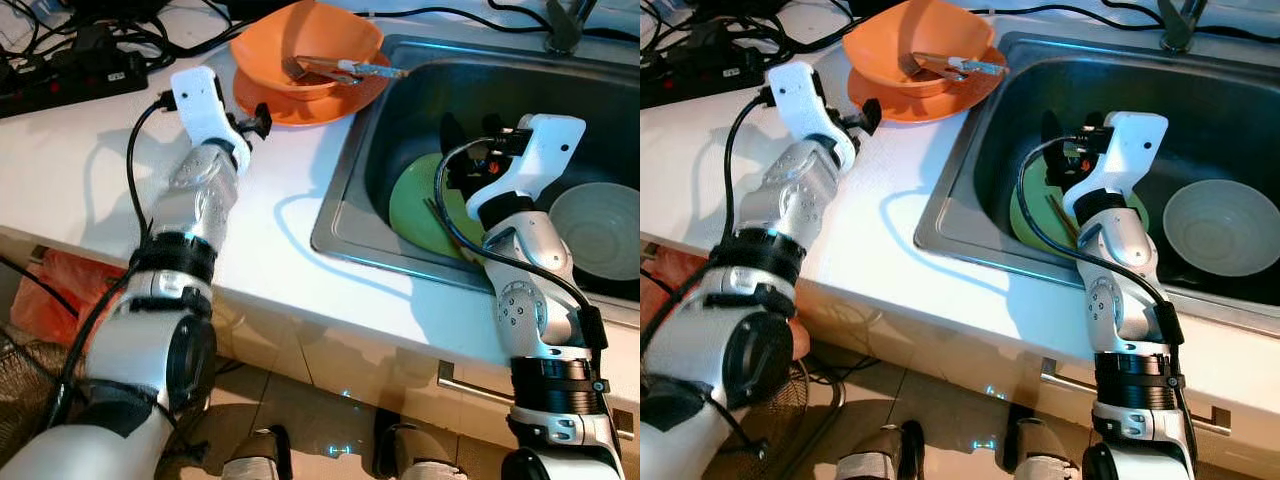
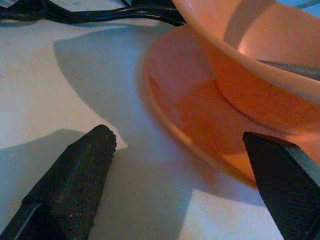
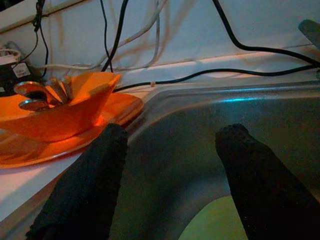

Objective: Kitchen organization

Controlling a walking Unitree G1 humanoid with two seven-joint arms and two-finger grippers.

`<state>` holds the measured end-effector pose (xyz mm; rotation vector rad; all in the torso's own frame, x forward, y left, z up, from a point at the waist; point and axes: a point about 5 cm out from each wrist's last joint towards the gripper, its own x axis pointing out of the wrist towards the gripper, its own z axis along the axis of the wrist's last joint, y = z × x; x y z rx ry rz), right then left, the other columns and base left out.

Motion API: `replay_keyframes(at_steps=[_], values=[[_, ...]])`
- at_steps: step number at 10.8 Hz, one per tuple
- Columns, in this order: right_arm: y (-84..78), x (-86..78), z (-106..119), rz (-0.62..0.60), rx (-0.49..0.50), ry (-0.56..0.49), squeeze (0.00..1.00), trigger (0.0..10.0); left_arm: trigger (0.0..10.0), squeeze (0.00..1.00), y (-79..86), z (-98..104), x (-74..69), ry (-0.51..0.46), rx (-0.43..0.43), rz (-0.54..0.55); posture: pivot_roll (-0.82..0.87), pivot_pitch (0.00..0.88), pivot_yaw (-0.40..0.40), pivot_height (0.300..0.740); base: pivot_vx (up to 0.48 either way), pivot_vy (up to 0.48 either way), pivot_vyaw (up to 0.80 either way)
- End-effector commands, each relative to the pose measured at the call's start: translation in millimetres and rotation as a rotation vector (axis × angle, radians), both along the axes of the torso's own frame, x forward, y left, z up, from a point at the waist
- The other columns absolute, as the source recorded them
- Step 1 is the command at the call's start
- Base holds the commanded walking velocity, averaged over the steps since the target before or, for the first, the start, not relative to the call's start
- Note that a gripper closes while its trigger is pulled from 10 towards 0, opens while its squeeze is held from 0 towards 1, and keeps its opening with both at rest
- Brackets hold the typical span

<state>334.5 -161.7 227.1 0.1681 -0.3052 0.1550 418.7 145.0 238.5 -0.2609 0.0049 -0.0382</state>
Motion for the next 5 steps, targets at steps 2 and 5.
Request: replay_keyframes(at_steps=[2,5], values=[[1.8,0.2,-14,0.008,0.016,0.044,0.0,10.0,10.0,0.0,1.4,9,4.2,0.004,0.026,0.012,0.05,0.243,0.098,0.74,0.0,0.0,0.0],[3.1,-0.7,-15,0.01,0.014,0.045,0.0,10.0,10.0,0.0,-0.1,14,7.2,0.022,0.094,0.004,0.04,0.238,0.101,0.74,0.0,0.0,0.0]])
